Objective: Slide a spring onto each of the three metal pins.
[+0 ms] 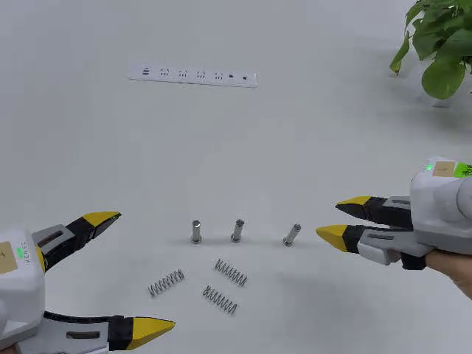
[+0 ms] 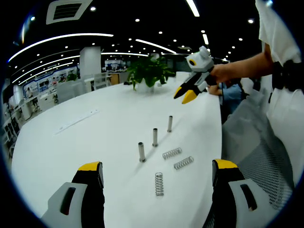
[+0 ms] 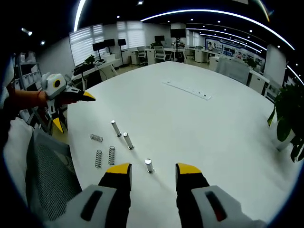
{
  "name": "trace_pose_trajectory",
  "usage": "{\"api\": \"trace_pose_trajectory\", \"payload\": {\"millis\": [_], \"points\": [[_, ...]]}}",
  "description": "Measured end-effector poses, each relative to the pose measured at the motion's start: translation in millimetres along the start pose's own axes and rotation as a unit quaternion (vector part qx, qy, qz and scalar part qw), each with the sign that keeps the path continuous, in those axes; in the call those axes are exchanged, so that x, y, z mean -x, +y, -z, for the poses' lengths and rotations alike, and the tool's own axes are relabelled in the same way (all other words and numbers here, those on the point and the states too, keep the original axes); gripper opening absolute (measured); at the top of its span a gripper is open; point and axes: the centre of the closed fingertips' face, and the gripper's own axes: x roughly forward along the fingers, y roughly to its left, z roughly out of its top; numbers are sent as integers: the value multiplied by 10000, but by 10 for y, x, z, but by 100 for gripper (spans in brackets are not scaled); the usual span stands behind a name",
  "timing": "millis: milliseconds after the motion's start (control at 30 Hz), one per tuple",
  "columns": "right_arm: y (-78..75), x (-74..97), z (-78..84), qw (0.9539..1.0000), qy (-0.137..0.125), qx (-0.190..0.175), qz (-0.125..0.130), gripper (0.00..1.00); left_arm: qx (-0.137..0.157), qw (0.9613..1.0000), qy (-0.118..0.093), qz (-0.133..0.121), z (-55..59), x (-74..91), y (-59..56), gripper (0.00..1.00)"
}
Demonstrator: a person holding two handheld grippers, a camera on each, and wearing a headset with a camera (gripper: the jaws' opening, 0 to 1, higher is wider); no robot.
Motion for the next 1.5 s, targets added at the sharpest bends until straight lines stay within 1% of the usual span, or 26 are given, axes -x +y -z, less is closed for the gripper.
{"api": "trace_pose_trajectory", "payload": {"millis": [100,200,300,367,400,433,500,533,600,633,667,700,733,867,900,1000,1033,1067,1100,1133,1167,1233,1267,1300,1400,1500], "points": [[21,57,-8,9999,-91,90,-48,43,-61,9999,131,-23,39,4,10,93],[43,106,3,9997,-141,166,-75,52,-91,9996,272,-52,68,3,34,91],[71,157,23,9996,-185,186,-129,60,-99,9989,456,-64,111,-11,64,86],[88,177,27,9994,-233,185,-147,64,-113,9985,541,-41,127,-17,67,82],[93,188,37,9994,-254,173,-157,65,-96,9975,706,-28,167,-12,68,78],[94,194,45,9994,-270,147,-167,66,-81,9967,803,-22,190,-13,70,74],[97,205,56,9992,-345,103,-175,69,-130,9956,927,-39,219,-29,87,70],[100,208,62,9991,-365,96,-179,71,-124,9945,1035,-34,252,-29,90,66],[115,211,86,9990,-383,67,-205,73,-96,9901,1398,62,358,-32,74,59],[128,210,101,9989,-392,47,-234,75,-34,9872,1591,84,413,-44,69,53],[137,210,114,9989,-393,39,-253,77,-38,9862,1649,111,436,-66,69,50],[141,210,129,9989,-387,42,-261,77,-93,9861,1651,131,438,-93,68,48],[149,212,147,9989,-369,42,-276,78,-133,9852,1701,145,460,-124,67,46],[152,220,179,9988,-390,-21,-284,78,-54,9830,1819,235,514,-228,39,41],[140,219,197,9989,-387,-28,-272,78,-45,9809,1924,266,556,-256,26,39],[142,211,219,9988,-394,-73,-270,78,9,9776,2077,338,649,-330,-7,33],[143,209,223,9988,-399,-79,-274,78,76,9762,2127,426,679,-345,-42,31],[147,207,225,9988,-402,-79,-271,78,74,9730,2262,448,751,-360,-39,30],[152,205,226,9988,-400,-86,-267,78,32,9717,2322,432,782,-372,-33,27],[156,205,229,9988,-402,-100,-264,78,-7,9716,2322,456,801,-401,-40,26],[157,205,231,9988,-408,-109,-263,78,17,9711,2339,471,814,-412,-42,26],[160,210,235,9987,-427,-104,-257,78,15,9698,2392,465,879,-427,-15,24],[160,211,241,9987,-422,-108,-259,78,7,9693,2413,475,871,-419,-22,22],[162,213,251,9987,-417,-108,-261,78,6,9684,2449,475,893,-429,-16,21],[160,220,278,9988,-388,-115,-260,79,-10,9664,2524,479,927,-452,-31,21],[157,230,302,9990,-365,-82,-252,79,4,9661,2537,475,933,-450,-35,20]]}}
